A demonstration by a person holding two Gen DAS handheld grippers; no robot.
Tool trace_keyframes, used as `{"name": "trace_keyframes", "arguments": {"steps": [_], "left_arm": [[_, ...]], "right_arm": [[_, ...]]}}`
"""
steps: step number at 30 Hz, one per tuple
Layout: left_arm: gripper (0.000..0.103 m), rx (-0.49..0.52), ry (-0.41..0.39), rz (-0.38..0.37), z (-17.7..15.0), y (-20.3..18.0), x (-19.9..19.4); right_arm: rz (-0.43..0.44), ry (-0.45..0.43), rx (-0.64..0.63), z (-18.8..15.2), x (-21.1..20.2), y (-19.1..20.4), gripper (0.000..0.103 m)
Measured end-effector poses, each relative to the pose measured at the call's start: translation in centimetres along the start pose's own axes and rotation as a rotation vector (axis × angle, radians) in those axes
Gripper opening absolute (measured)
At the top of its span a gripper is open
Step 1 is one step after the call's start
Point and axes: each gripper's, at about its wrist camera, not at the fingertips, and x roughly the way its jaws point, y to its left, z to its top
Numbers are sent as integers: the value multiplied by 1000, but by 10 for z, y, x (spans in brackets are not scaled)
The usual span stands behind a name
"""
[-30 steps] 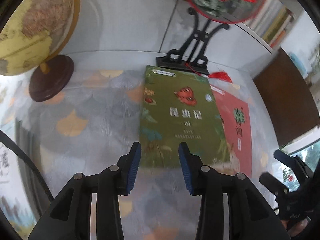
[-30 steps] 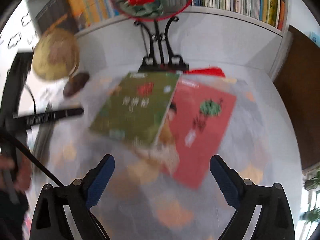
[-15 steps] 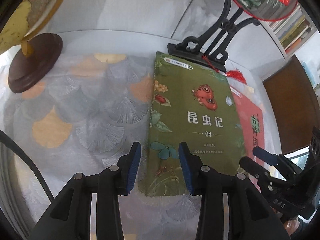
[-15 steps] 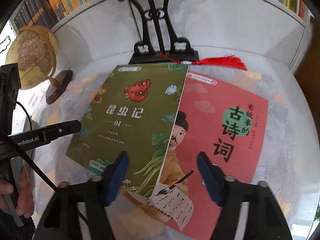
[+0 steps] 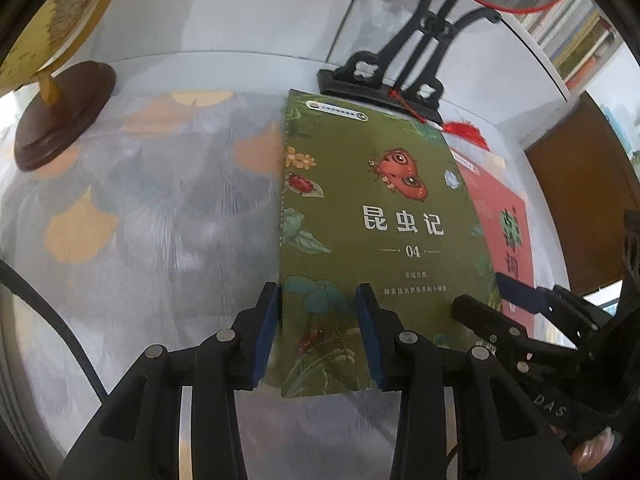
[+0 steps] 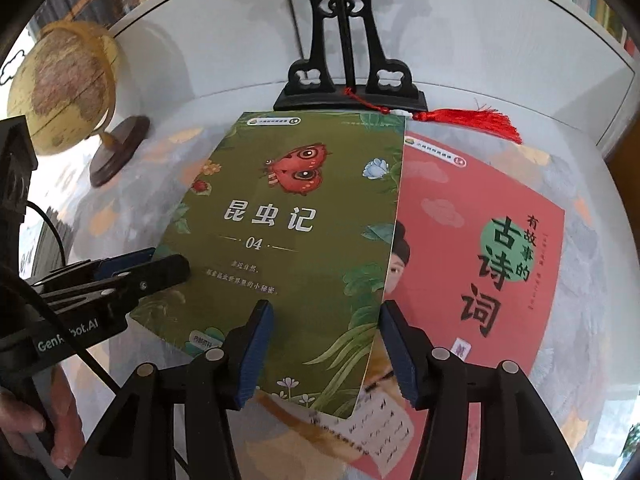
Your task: Organize books
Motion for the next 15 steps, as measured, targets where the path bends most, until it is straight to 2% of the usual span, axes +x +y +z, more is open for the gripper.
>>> {"name": "trace_keyframes", "arguments": {"steps": [3,6,9,12,15], "left_arm": [[35,-18,6,-36,-23,-4,-11],[35,-19,53,-87,-54,-13,-18],[35,9,79,-107,-82,-25,-25],[35,44,123,-122,-109,-39,-32],[35,101,178,-143,-133,-54,-35]], "right_arm": [[30,15,-8,-16,-9,-5,55],[46,33,20,-39,-23,-11,56],[14,57,22,-74,-39,-14,56],[18,113,81,-111,-50,-22,56],[6,123,91,-143,-64,-23,56]]}}
